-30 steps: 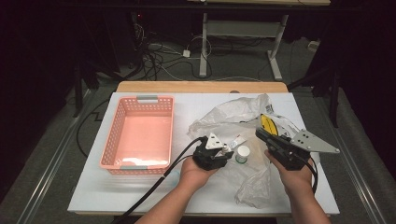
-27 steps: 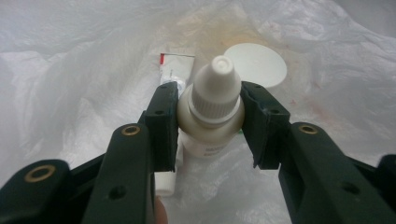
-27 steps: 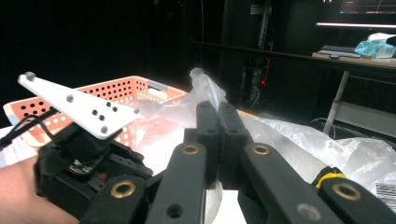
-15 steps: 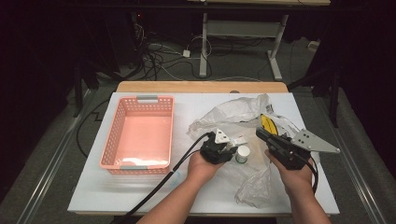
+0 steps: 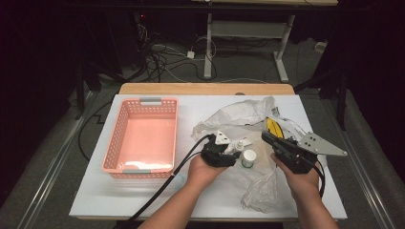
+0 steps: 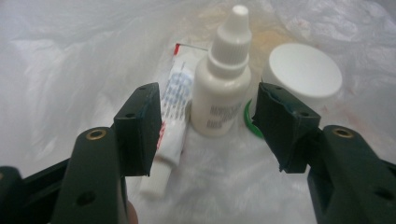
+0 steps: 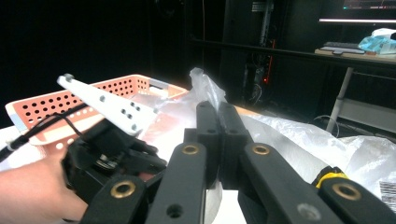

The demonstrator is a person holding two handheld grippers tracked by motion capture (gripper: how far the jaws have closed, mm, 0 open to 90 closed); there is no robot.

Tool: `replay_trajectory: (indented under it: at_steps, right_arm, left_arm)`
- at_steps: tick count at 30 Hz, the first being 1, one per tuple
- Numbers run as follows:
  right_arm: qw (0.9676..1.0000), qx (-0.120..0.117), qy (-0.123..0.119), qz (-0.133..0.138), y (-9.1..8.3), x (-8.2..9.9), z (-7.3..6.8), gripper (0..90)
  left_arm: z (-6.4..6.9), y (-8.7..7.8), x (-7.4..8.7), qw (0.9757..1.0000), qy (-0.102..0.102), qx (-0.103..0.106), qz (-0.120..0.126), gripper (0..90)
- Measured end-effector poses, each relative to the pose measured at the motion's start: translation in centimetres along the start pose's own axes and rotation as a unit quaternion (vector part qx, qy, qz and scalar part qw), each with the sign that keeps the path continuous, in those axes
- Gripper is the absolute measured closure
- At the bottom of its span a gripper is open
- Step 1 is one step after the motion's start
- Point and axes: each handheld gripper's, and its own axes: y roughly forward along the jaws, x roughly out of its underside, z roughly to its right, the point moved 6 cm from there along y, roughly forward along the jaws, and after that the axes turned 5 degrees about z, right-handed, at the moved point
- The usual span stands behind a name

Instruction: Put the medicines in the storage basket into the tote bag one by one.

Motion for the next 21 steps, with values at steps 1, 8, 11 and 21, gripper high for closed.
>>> replay_trajectory:
  at_steps: [1, 8, 11, 21]
  right_arm:
    - [1.0, 0.0, 0.0, 0.0, 0.0, 0.0, 0.0, 90.0]
    - [1.0, -0.001, -0.001, -0.004, 0.2, 0.2, -0.2, 90.0]
    - [1.0, -0.002, -0.005, -0.005, 0.3, 0.2, -0.4, 90.0]
    - [0.9998, 0.0, -0.006, -0.018, 0.5, 0.8, -0.7, 90.0]
  left_arm:
    - [-0.1, -0.4, 0.2, 1.0, 0.002, -0.003, -0.004, 38.0]
    - [0.0, -4.1, 3.0, 1.0, 0.005, -0.004, -0.004, 31.9]
    - [-0.1, -5.4, 4.2, 0.9999, 0.001, -0.007, -0.008, 28.7]
    - [0.7, -7.3, 6.7, 0.9995, 0.004, -0.01, -0.028, 23.1]
